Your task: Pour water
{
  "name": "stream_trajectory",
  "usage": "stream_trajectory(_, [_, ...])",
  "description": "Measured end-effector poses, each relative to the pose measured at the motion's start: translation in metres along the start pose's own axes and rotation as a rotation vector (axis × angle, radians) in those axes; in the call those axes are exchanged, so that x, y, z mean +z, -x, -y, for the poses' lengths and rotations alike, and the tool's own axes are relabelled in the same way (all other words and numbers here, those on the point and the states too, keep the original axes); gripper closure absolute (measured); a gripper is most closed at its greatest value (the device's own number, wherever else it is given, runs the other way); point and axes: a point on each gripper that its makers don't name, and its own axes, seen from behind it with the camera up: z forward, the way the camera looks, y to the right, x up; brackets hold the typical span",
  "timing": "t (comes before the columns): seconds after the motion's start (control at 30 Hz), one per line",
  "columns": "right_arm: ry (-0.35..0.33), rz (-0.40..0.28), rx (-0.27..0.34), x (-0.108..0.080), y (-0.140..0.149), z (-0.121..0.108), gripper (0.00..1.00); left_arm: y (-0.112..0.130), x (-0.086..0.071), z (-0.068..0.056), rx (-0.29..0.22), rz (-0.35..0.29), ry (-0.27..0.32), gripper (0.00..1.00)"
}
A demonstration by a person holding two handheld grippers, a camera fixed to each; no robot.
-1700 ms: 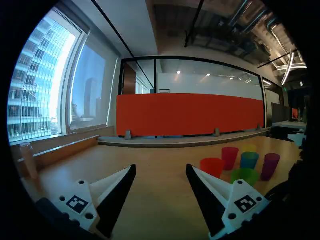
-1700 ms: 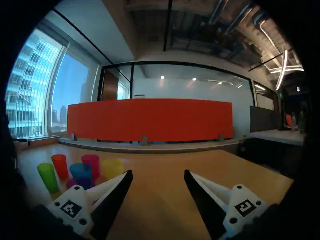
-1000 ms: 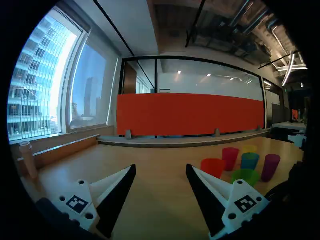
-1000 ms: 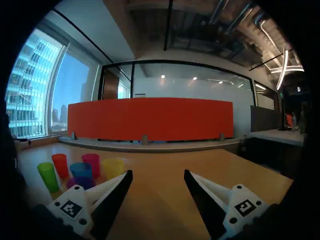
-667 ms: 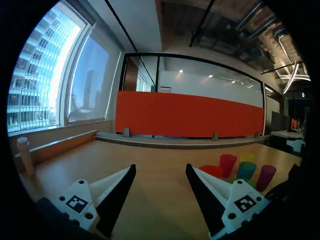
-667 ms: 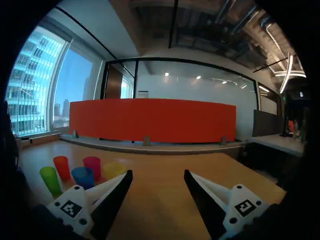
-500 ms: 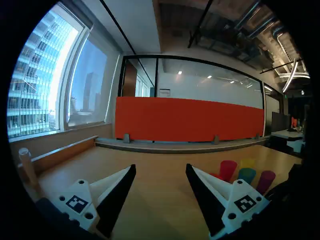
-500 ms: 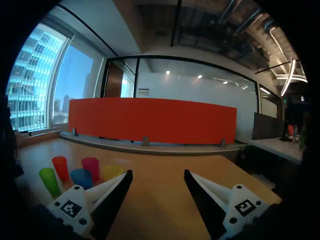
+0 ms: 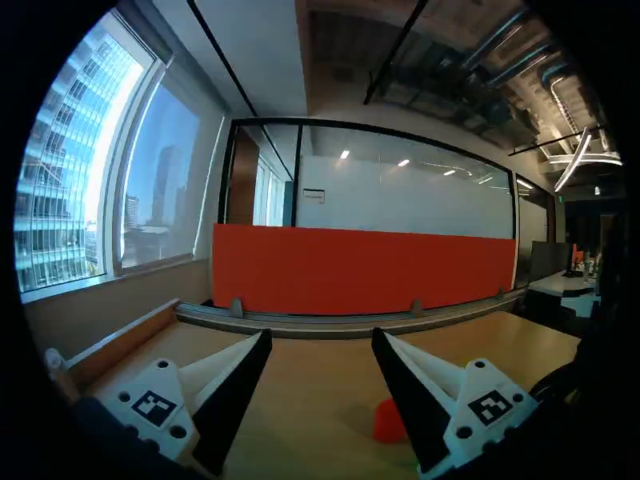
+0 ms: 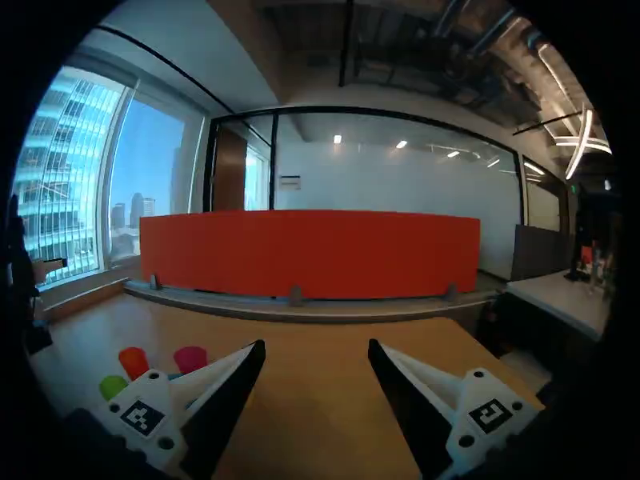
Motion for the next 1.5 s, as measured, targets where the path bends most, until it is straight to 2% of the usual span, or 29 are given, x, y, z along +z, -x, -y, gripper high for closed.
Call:
stream_trajectory(0.2, [-0.032,-0.005,0.024,0.002,-0.027,0.004,0.01,-0.027,0.006,-0.008,0.001,0.009,0.031,0.08])
stream_trajectory(0.4, [-0.038,-0.002,0.018,0.004,-0.051,0.002,0.01,-0.045,0.009,-0.013,0.027,0.032,0.061,0.08])
stream_trajectory(0.6, [-0.056,-0.005,0.017,0.006,-0.055,0.007,0.01,-0.039,0.013,-0.020,0.035,0.065,0.091,0.08])
stream_trajectory(0.8, [-0.106,-0.004,0.027,0.005,-0.056,0.013,0.01,-0.033,0.013,-0.028,0.060,0.080,0.133,0.08])
stream_trajectory(1.1, [-0.266,-0.014,-0.010,-0.004,-0.063,0.038,0.00,-0.033,0.009,-0.051,0.034,0.091,0.263,0.07])
stream_trajectory(1.3, [-0.402,-0.013,-0.036,-0.016,-0.064,0.065,0.00,-0.031,0.000,-0.073,0.013,0.102,0.383,0.08])
stream_trajectory(1.5, [-0.471,-0.011,-0.021,-0.022,-0.067,0.078,0.01,-0.033,-0.007,-0.090,-0.030,0.100,0.472,0.08])
